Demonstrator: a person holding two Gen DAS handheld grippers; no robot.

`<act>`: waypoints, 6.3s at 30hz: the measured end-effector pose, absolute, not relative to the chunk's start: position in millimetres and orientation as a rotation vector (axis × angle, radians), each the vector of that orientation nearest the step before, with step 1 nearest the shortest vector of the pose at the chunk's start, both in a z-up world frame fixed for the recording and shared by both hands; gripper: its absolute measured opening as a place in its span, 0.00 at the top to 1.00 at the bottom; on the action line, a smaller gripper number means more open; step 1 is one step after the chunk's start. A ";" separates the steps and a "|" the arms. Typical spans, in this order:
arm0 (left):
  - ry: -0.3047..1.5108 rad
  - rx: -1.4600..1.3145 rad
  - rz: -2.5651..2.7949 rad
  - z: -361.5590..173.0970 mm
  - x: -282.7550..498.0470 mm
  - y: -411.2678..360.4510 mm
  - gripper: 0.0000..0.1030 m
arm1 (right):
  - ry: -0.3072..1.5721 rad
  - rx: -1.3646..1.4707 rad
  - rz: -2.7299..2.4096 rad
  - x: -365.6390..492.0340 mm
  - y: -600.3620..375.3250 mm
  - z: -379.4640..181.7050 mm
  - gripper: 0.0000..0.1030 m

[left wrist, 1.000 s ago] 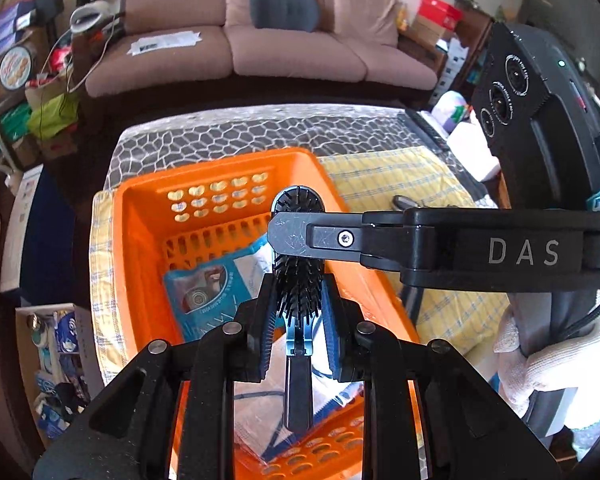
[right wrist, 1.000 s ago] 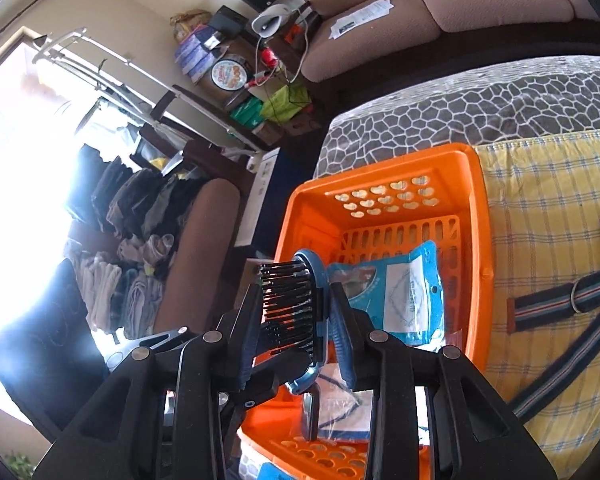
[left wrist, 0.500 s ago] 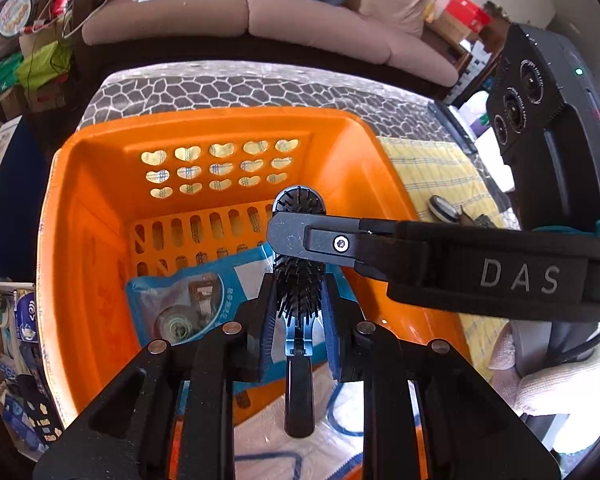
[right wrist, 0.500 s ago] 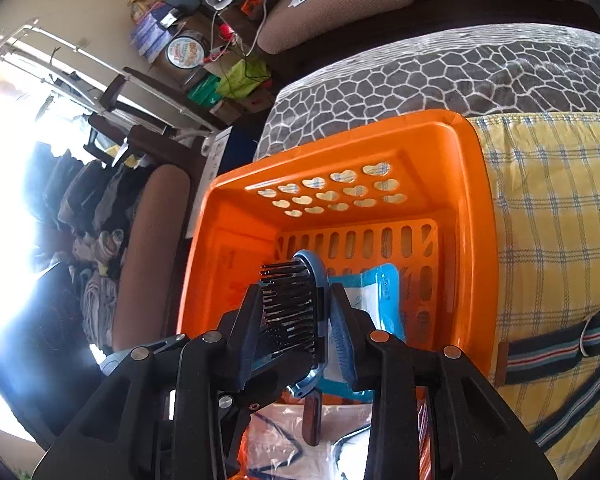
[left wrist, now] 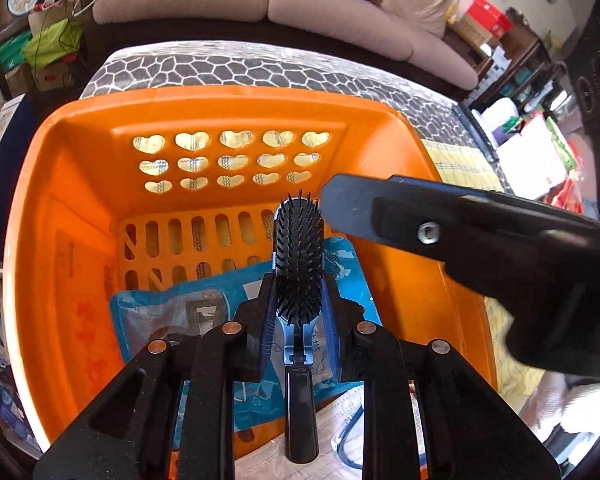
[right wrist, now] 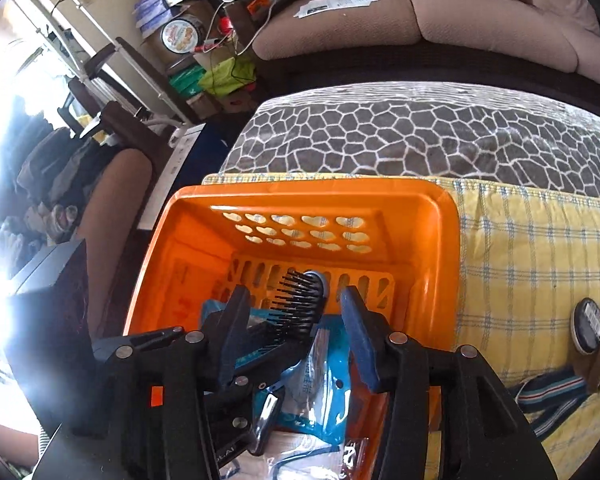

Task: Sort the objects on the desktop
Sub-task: 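Carry the hairbrush with the right tool over the orange basket, then open the right tool to drop the hairbrush into the basket, then withdraw both tools from the basket back over the cloth, then close the left tool on the black round tin while the right tool grasps the patterned scrunchie, then lift the tin with the left tool while the right tool carries the scrunchie over the basket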

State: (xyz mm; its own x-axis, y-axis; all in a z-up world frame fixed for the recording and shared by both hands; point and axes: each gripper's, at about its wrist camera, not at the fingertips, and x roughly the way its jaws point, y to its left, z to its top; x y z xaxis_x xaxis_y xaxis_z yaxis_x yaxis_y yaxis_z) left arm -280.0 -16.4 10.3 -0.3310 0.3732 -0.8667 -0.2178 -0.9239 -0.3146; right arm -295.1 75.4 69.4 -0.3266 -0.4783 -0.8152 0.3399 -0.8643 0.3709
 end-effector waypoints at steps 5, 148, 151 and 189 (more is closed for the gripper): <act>-0.210 -1.572 2.294 6.8 -287.0 -7.0 0.81 | -0.153 1.406 -2.237 -291.4 82.9 79.2 0.52; 0.324 -1.602 2.210 -57.4 -336.4 305.8 0.31 | -0.267 1.476 -2.611 -249.9 448.3 -16.6 0.27; 0.329 -1.588 2.206 -57.9 -337.1 307.7 0.37 | -0.234 1.496 -2.629 -254.5 446.3 -22.5 0.27; 0.082 -1.416 2.221 53.5 -295.9 225.6 0.45 | -0.007 1.573 -2.643 -247.3 416.2 -29.7 0.40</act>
State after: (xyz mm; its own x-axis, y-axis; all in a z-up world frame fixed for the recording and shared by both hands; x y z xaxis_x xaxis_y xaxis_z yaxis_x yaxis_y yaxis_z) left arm -295.9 225.6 53.5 -0.3337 0.3773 -0.8639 -0.4402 -0.8727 -0.2111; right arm -247.3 416.2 -29.7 -0.4755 -0.0589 -0.8777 0.0539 -0.9978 0.0377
